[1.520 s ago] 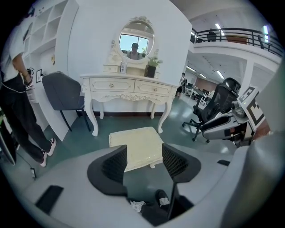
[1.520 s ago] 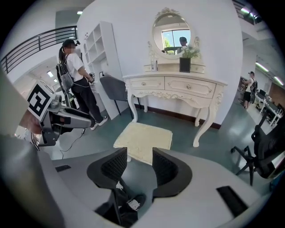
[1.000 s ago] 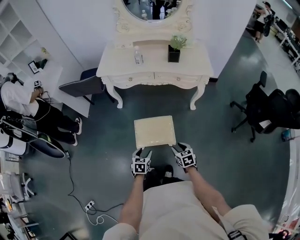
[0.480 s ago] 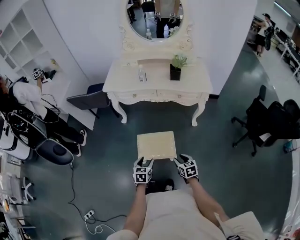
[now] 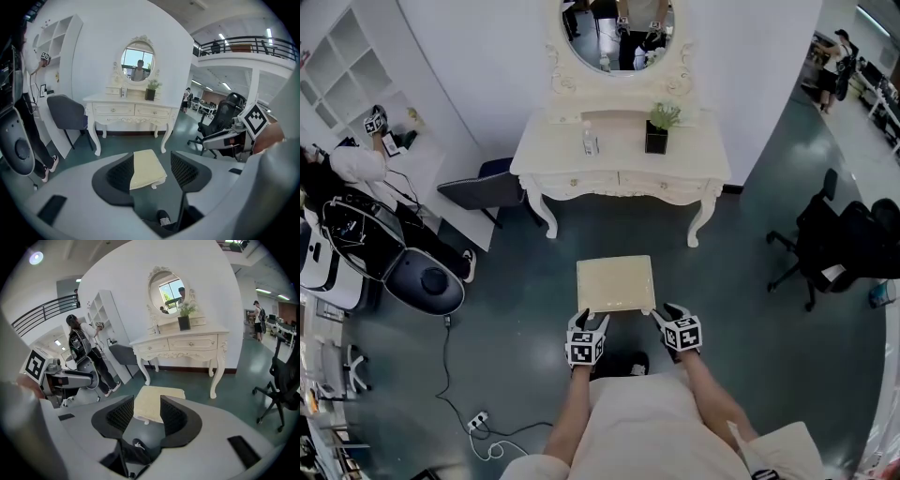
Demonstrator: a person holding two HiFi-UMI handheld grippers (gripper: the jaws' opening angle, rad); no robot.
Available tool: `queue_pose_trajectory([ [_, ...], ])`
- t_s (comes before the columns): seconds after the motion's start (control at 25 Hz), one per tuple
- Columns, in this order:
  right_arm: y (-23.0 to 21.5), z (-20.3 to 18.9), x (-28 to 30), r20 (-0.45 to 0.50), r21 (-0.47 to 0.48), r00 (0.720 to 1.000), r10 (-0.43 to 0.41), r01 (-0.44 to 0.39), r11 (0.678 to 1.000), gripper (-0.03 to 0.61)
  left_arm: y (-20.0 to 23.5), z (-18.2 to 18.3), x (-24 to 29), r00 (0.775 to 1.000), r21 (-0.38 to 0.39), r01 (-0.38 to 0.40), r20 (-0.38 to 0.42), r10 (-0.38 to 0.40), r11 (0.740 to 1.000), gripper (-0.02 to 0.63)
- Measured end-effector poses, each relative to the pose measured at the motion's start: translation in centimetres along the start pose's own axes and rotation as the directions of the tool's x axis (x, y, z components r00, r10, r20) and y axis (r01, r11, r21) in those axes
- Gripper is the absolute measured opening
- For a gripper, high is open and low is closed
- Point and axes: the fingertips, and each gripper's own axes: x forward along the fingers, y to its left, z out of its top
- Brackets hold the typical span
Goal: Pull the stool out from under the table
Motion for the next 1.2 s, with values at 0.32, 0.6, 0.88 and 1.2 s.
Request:
queue_pose_trajectory([
  [0.32, 0.8, 0.0, -1.2, 0.02, -0.033, 1.0, 0.014, -0.013, 0.999, 0.187, -0.1, 1.3, -0.3, 0.999, -0.016, -0.02, 0.04, 0.02, 1.0, 0.222],
  [0.6, 0.9, 0.0, -1.5, 0.032, -0.047, 0.999, 0.018, -0.017, 0.999, 0.146, -0.4, 1.4, -0.2, 0.998, -0.012, -0.015, 0.053, 0.015, 1.0, 0.169],
  [0.88, 1.1, 0.3, -1.4, 0.04, -0.054, 0.999, 0.013, -0.01, 0.998, 0.092, -0.4, 1.2, -0.4, 0.999, 0.005, -0.012, 0.052, 0.011, 1.0, 0.11],
  [1.2, 1.1, 0.5, -1.6, 0.049, -0.049, 0.999, 0.01, -0.007, 0.999, 0.069, -0.1, 1.3, -0.6, 0.999, -0.002, -0.027, 0.043, 0.027, 1.0, 0.041],
])
